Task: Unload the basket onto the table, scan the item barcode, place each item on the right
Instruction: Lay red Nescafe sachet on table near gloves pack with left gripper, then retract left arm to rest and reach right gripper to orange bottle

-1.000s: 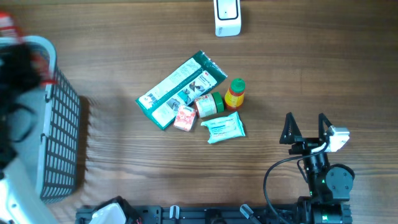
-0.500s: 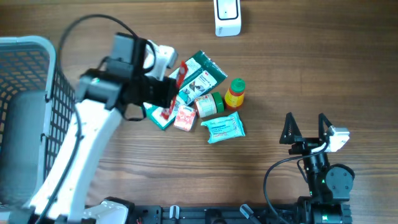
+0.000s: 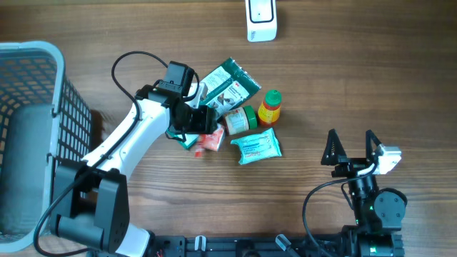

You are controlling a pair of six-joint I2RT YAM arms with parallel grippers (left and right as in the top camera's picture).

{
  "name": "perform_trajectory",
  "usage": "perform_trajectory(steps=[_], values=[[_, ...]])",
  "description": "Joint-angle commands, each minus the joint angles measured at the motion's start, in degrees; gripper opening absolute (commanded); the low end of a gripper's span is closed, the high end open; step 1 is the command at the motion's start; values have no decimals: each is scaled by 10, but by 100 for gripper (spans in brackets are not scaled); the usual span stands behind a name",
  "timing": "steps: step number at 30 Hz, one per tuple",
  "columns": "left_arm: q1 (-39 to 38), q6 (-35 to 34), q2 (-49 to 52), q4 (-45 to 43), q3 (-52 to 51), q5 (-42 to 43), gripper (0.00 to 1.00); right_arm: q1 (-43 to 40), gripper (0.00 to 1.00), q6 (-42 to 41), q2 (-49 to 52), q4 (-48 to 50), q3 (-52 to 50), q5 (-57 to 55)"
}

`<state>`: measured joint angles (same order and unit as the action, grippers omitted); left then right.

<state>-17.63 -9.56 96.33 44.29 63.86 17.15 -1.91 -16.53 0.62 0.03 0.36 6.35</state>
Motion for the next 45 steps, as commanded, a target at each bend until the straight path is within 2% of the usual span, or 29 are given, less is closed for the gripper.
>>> perform_trajectory(steps=[1,4,6,7,15,20,27,31,33,34,36,37,41,45], values=[[-1,1,2,1,-1,-12,100,1,100,7,-4,3,-1,0],[-1,1,-38,47,6,-82,100,1,100,7,-4,3,-1,0],[-2,1,-91,99,8,-129,100,1,100,7,-4,3,-1,0],[-2,1,-152,148,8,-141,100,1,100,7,-4,3,-1,0],[-2,0,-433,320,8,-140,100,1,100,7,-4,3,-1,0],[-2,1,-534,324,8,-140,100,1,100,7,-4,3,-1,0],[-2,1,-550,326,8,-140,100,1,100,4,-4,18,-1,0],[-2,1,-550,326,8,-140,100,1,100,-244,-4,10,-1,50],[-2,1,-550,326,8,-140,100,1,100,-417,-4,12,-1,68],[-2,1,-550,326,8,-140,100,1,100,-443,-4,28,0,85],[-2,1,-550,326,8,-140,100,1,100,-336,-4,115,2,141],[-2,1,-550,326,8,-140,100,1,99,-340,-3,106,19,145],[-2,1,-550,326,8,-140,100,1,99,-264,61,-42,148,82],[-2,1,-550,326,8,-140,100,1,99,-197,233,-165,312,57]])
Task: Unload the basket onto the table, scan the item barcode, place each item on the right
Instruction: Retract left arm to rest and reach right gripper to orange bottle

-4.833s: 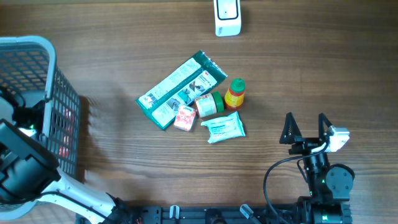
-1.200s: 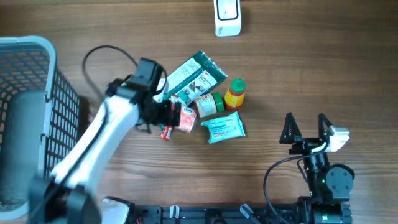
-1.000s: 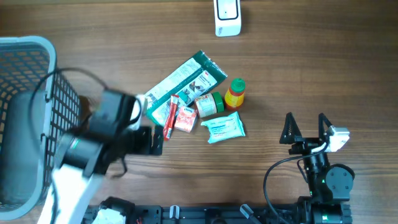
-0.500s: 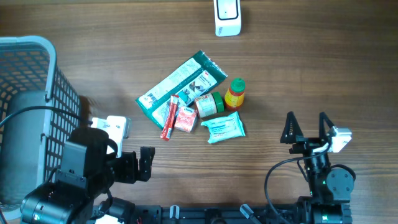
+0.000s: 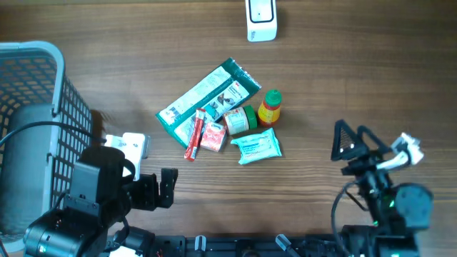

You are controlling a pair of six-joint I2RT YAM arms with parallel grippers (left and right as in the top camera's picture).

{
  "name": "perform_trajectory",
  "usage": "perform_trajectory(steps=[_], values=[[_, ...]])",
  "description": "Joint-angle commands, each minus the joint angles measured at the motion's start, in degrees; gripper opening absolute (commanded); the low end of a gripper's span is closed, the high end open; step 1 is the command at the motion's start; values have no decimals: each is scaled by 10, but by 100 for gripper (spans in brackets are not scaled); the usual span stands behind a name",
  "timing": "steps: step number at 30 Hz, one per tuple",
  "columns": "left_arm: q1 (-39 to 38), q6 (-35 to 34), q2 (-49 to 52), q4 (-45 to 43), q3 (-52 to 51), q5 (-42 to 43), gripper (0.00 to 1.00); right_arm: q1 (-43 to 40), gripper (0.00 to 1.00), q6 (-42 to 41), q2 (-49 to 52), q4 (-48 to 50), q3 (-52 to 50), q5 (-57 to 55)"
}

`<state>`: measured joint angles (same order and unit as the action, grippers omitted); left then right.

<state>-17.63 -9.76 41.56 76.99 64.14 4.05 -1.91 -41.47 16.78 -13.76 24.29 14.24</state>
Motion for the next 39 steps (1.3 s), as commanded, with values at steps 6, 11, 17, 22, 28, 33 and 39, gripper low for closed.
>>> perform_trajectory(steps=[6,11,17,22,28,33,39], values=[[-2,3,-3,-1,5,-9,100,4,100,85,410,-315,422,-23],[-2,3,-3,-1,5,-9,100,34,100,48,566,-380,550,84],[-2,3,-3,-1,5,-9,100,176,100,-38,691,-363,556,-50],[-2,3,-3,-1,5,-9,100,268,100,-66,781,-353,563,-176],[-2,3,-3,-1,5,-9,100,295,92,-50,857,-336,563,-238],[-2,3,-3,-1,5,-9,100,295,45,-2,860,-342,563,-233],[-2,3,-3,-1,5,-9,100,292,27,306,847,-349,572,-233]])
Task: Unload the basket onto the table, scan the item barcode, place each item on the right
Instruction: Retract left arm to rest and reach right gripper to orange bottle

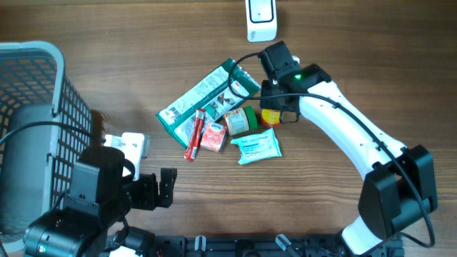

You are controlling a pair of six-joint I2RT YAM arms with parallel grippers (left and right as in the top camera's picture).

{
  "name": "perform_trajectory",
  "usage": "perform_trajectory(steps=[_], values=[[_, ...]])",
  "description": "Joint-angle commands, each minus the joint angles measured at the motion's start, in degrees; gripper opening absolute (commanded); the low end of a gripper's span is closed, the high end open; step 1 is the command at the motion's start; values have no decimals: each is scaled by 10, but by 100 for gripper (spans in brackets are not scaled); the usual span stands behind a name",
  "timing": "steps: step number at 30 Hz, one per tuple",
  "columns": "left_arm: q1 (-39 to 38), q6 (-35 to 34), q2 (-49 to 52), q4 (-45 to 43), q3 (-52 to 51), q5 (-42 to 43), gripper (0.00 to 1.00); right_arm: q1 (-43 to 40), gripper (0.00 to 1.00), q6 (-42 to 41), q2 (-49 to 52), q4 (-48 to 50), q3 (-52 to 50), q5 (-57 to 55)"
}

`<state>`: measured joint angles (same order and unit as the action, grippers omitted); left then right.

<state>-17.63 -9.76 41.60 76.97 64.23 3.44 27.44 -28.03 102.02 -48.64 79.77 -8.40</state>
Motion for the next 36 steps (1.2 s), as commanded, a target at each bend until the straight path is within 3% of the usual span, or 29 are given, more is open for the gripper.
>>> perform_trajectory(steps=[1,4,6,7,9,12,14,17,20,21,23,25,26,28,29,36], values=[[-2,3,-3,-1,4,-3,100,-1,29,234,-8,-1,18,-7],[-2,3,-3,-1,4,-3,100,-1,38,409,-11,-34,18,-6],[-2,3,-3,-1,4,-3,100,-1,47,461,-12,-52,18,-6],[-2,3,-3,-1,4,-3,100,-1,69,465,-13,-50,18,-6],[-2,3,-3,-1,4,-3,100,-1,87,466,-15,-55,28,-6],[-2,3,-3,-1,4,-3,100,-1,100,410,-28,-68,73,-6],[-2,3,-3,-1,4,-3,100,-1,100,368,-40,-82,100,8],[-2,3,-3,-1,4,-3,100,-5,100,150,-79,-123,158,-11],[-2,3,-3,-1,4,-3,100,-35,100,-160,-120,-143,163,-10],[-2,3,-3,-1,4,-3,100,-39,100,-187,-123,-143,163,-8],[-2,3,-3,-1,4,-3,100,-39,100,-147,-121,-145,160,-10],[-2,3,-3,-1,4,-3,100,-39,99,-196,-115,-139,157,23],[-2,3,-3,-1,4,-3,100,-39,100,-288,-112,-163,157,29],[-2,3,-3,-1,4,-3,100,-39,100,-554,-104,-276,156,45],[-2,3,-3,-1,4,-3,100,-39,100,-607,-98,-294,155,48],[-2,3,-3,-1,4,-3,100,-40,100,-666,10,-226,155,68]])
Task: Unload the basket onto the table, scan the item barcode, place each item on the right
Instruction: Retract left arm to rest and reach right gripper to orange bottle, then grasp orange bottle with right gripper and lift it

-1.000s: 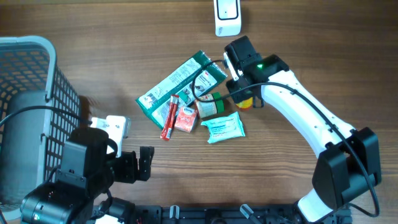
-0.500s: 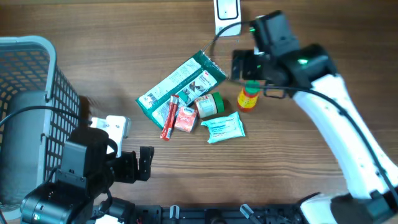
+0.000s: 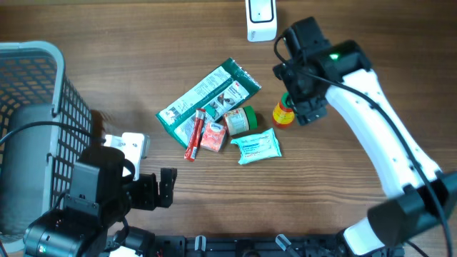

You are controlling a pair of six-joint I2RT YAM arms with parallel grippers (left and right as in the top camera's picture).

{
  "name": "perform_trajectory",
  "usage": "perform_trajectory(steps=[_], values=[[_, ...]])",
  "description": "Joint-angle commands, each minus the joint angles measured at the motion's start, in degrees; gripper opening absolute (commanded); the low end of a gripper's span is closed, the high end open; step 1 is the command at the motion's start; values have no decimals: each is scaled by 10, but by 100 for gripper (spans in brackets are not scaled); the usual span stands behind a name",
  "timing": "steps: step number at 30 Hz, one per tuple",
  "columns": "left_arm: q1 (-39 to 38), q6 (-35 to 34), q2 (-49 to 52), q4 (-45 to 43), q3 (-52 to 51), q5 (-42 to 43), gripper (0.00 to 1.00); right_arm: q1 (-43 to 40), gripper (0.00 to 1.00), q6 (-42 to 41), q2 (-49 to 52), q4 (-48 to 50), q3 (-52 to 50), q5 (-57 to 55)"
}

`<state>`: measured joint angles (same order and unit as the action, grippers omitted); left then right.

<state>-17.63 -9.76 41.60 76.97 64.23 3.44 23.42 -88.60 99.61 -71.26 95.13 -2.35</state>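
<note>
My right gripper (image 3: 296, 111) hangs over the right side of the item pile, shut on a small orange bottle with a green cap (image 3: 283, 115); the arm covers the bottle's upper part. The bottle sits a little apart from the green jar (image 3: 243, 120). A white barcode scanner (image 3: 261, 20) stands at the table's far edge, above the gripper. My left gripper (image 3: 168, 188) rests low at the near left, fingers apart and holding nothing.
A large green pouch (image 3: 207, 98), a red stick pack (image 3: 194, 135), a small red-and-white packet (image 3: 213, 135) and a teal wipes pack (image 3: 257, 145) lie in the pile. A grey wire basket (image 3: 32, 86) fills the left edge.
The right gripper and the orange bottle have shifted right, away from the green jar. The arm now reaches in from the right edge. The left arm has not moved.
At first the left gripper was in the pile at the red packets while the right arm rested near the front. Then the left arm was back at the near left. The right gripper later sat over the orange bottle, and now holds it further right.
</note>
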Motion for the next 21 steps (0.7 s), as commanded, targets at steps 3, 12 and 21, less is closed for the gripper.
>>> perform_trajectory(steps=[3,12,21], values=[[-2,3,-3,-1,4,-3,100,-7,99,-75,80,7,1,9],[-2,3,-3,-1,4,-3,100,-24,60,22,142,16,1,11],[-2,3,-3,-1,4,-3,100,-99,57,668,101,10,21,114]])
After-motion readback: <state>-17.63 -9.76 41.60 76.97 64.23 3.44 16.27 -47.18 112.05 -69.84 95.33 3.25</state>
